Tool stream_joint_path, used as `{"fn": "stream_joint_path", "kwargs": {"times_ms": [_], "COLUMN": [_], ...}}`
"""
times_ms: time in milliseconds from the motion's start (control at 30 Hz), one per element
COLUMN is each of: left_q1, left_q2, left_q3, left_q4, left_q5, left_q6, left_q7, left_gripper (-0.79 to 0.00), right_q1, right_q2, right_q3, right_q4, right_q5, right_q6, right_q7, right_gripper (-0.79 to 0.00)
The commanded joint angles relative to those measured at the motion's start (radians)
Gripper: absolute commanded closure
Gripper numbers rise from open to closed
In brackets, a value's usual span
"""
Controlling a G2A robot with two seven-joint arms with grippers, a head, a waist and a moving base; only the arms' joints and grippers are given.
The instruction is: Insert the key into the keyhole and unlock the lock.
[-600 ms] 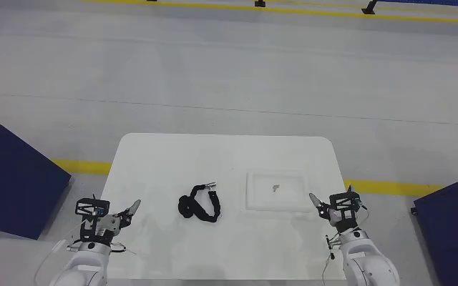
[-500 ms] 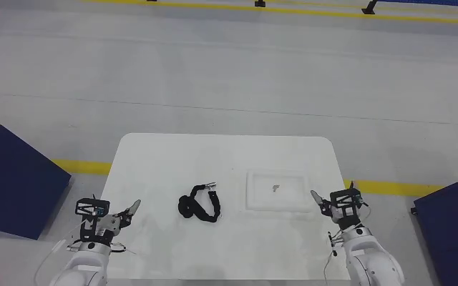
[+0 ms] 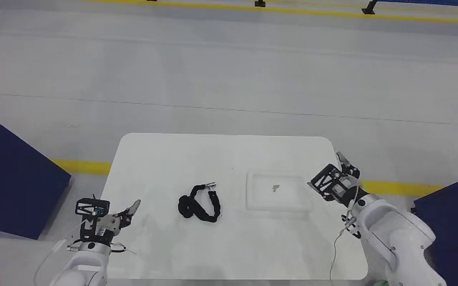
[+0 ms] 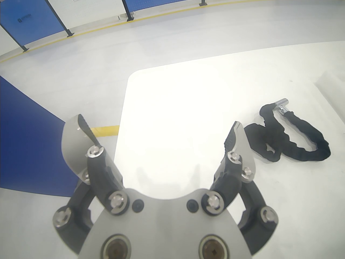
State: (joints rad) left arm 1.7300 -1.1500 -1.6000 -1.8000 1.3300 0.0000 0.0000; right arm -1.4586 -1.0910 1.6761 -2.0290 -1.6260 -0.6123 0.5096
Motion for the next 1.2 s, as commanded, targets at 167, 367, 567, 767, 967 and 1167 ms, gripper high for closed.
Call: {"fn": "stream_joint_path", "kwargs": {"times_ms": [167,367,567,767,967,1167], "left_q1": [0.0,0.0,0.0,0.0,0.0,0.0], "left_q2": [0.0,0.0,0.0,0.0,0.0,0.0], "left_q3": [0.0,0.0,0.0,0.0,0.0,0.0], "left_q4": [0.0,0.0,0.0,0.0,0.0,0.0], "left_q5": [0.0,0.0,0.0,0.0,0.0,0.0], "left_q6": [0.0,0.0,0.0,0.0,0.0,0.0], "left_q7": [0.0,0.0,0.0,0.0,0.0,0.0], "left_gripper": [-0.785,-0.785,-0.785,-0.785,-0.785,-0.785], "right_q1": [0.214,0.386,0.543,0.672,0.754,0.79], "right_q2": [0.009,0.004,0.017,0.019,0.002,-0.023], "right_q3": [-0.119,-0.264,-0.452,-0.624,-0.748,-0.825], "right_q4": [0.071,0.223,0.419,0.579,0.716,0.834], "right_q5": [0.02,0.136,0.208,0.279,0.324,0.317], "right_q6": [-0.231,-0.356,-0.338,-0.288,-0.264,-0.249], "right_q7": [0.204,0.342,0.36,0.411,0.434,0.409], "right_gripper": [-0.785,-0.785,-0.785,-0.785,-0.785,-0.785]}}
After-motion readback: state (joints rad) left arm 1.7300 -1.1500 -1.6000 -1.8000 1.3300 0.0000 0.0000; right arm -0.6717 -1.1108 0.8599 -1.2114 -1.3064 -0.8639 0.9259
